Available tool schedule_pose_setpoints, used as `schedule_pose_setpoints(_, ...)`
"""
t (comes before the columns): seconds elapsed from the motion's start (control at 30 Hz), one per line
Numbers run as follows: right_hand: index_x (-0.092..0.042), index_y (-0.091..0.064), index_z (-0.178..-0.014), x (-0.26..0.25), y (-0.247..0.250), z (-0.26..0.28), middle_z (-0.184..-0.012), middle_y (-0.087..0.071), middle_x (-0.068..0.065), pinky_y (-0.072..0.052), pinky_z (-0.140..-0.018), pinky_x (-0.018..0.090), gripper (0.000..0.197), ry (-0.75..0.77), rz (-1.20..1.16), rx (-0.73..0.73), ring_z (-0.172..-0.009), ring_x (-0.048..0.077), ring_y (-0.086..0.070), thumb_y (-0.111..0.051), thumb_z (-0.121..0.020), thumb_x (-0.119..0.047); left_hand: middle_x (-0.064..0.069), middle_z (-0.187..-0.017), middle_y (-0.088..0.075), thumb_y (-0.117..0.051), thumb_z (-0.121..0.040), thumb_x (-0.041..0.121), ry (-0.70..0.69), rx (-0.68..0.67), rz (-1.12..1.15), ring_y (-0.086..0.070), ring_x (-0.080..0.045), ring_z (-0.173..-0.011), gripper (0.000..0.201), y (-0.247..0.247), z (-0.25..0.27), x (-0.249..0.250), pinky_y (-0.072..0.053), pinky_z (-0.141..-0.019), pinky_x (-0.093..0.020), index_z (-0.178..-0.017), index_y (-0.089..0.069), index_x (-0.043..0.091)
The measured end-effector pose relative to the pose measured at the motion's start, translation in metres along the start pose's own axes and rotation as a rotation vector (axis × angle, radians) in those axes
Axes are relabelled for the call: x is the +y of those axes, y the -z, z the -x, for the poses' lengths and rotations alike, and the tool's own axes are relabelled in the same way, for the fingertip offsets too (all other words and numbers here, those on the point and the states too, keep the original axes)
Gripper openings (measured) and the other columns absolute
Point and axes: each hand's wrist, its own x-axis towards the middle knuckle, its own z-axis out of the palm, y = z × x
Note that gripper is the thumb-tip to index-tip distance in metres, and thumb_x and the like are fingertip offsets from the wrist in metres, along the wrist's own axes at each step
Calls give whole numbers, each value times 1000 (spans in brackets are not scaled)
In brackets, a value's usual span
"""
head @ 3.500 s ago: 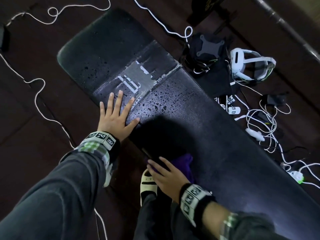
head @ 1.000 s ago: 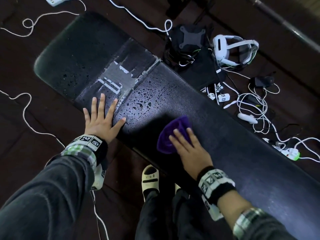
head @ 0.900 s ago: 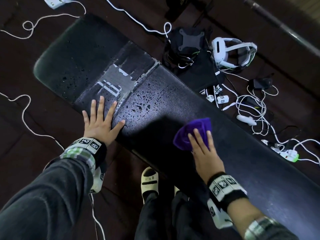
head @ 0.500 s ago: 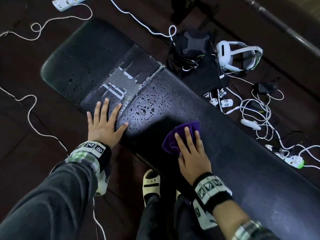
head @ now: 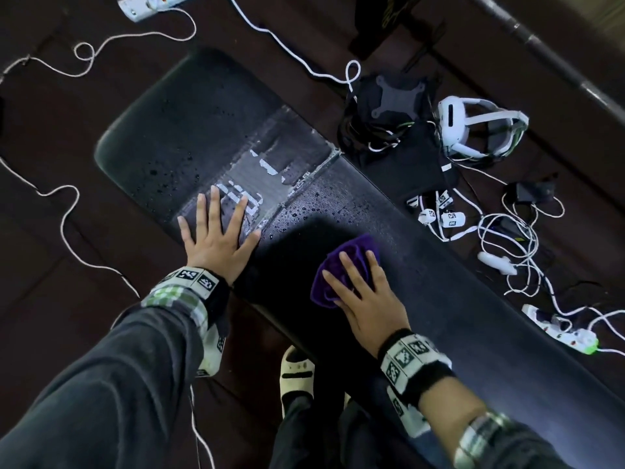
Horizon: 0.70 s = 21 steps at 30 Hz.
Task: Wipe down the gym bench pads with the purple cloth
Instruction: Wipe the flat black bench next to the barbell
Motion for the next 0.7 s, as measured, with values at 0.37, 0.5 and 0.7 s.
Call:
schedule_pose_setpoints(0.37, -29, -43, -137, 66, 17, -156, -145, -40, 7, -36, -104, 54, 44, 223, 116, 22, -131, 46, -34, -40, -93, -36, 15, -147, 35, -8, -81, 74, -20, 13, 0, 31, -7, -140, 67, 0, -1, -2, 32, -103, -40, -140, 15, 53)
schedule_pose_setpoints(0.5, -32, -23, -145, 95, 15, -117, -153, -25, 6, -20, -114, 47, 49, 0, 91, 3, -139, 36, -25, -11, -100, -46, 16, -145, 37, -1, -75, 75, -30, 8, -1, 38, -3, -134, 69, 0, 2, -4, 38, -98, -36, -139, 14, 54)
schedule_pose_setpoints(0.7, -35, -18, -146, 46, -1, -30, -154, -21, 6, -33, -105, 55, 57, 3, 162, -2, -135, 50, -21, -33, -90, -32, 17, -146, 38, 1, -75, 75, -31, 6, 13, 41, -4, -133, 70, 2, 2, -3, 39, -98, -35, -140, 16, 54)
